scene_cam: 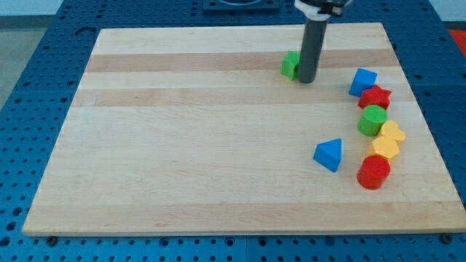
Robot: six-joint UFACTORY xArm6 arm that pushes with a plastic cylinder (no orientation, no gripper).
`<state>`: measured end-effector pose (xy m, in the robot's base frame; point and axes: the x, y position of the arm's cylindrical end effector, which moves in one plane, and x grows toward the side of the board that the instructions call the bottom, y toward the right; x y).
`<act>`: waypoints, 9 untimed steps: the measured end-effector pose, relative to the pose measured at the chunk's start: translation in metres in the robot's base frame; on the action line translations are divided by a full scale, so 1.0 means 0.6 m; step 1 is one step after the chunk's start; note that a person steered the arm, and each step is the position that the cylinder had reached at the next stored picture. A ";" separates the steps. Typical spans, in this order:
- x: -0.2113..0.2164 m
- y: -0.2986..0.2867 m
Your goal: Move the green star towards the blue cube
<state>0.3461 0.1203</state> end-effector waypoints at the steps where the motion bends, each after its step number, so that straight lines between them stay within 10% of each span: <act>1: 0.010 -0.051; 3: -0.011 -0.166; 7: -0.031 0.039; 9: -0.065 -0.094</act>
<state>0.3070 0.0642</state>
